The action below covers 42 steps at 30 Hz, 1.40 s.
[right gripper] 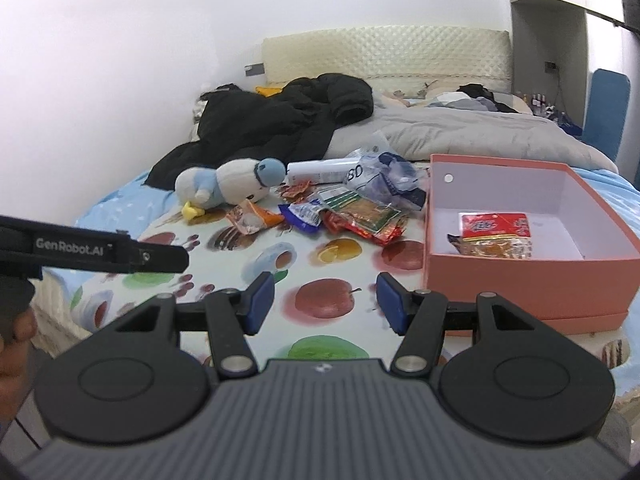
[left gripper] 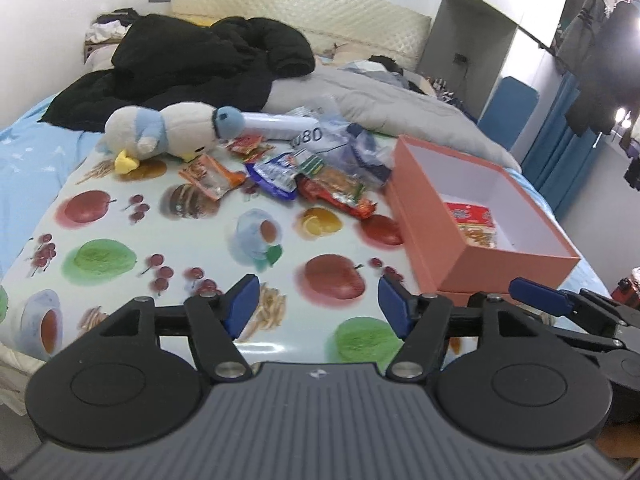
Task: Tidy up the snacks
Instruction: 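Withdraw both open tools from the box back toward the snack pile, then lower both tools into the snack pile near the plush penguin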
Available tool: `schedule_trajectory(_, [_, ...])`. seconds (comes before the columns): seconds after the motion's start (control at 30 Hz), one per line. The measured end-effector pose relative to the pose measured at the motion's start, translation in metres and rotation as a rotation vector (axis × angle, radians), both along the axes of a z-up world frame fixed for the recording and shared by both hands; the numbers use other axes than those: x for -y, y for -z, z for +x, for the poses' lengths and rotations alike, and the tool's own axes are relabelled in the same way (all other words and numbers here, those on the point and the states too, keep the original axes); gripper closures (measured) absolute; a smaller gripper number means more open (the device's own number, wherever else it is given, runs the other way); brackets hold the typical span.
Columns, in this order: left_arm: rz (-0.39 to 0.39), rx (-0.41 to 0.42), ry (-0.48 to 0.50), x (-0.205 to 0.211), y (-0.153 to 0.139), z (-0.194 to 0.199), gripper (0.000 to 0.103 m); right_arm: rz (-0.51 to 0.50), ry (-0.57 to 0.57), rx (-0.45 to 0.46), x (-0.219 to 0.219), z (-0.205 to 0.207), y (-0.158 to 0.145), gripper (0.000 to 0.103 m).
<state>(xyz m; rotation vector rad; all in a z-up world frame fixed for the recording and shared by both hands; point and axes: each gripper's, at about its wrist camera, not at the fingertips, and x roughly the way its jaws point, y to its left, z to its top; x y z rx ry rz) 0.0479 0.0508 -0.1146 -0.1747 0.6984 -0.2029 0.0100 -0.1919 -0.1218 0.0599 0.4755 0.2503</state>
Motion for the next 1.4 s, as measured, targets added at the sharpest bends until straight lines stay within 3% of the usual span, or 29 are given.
schedule_trajectory(0.37, [-0.045, -0.049, -0.066, -0.023, 0.056, 0.070, 0.032, -0.079, -0.039, -0.044, -0.026, 0.045, 0.029, 0.044])
schedule_trajectory(0.73, [-0.128, -0.069, -0.171, -0.066, 0.122, 0.164, 0.032, -0.220, -0.023, -0.012, -0.054, 0.147, 0.067, 0.047])
schedule_trajectory(0.93, [-0.152, -0.055, -0.187, -0.077, 0.143, 0.207, 0.032, -0.285, 0.022, 0.002, -0.061, 0.203, 0.088, 0.055])
schedule_trajectory(1.1, [-0.180, -0.033, -0.191, -0.082, 0.154, 0.240, 0.032, -0.357, 0.019, 0.028, -0.071, 0.241, 0.103, 0.055])
schedule_trajectory(1.2, [-0.236, -0.043, -0.204, -0.087, 0.158, 0.257, 0.033, -0.434, 0.010, 0.050, -0.081, 0.260, 0.112, 0.058])
schedule_trajectory(1.23, [-0.260, -0.044, -0.209, -0.090, 0.160, 0.262, 0.033, -0.481, 0.013, 0.051, -0.085, 0.266, 0.116, 0.065])
schedule_trajectory(1.4, [-0.301, -0.034, -0.259, -0.099, 0.168, 0.280, 0.033, -0.633, 0.012, 0.056, -0.095, 0.285, 0.135, 0.066])
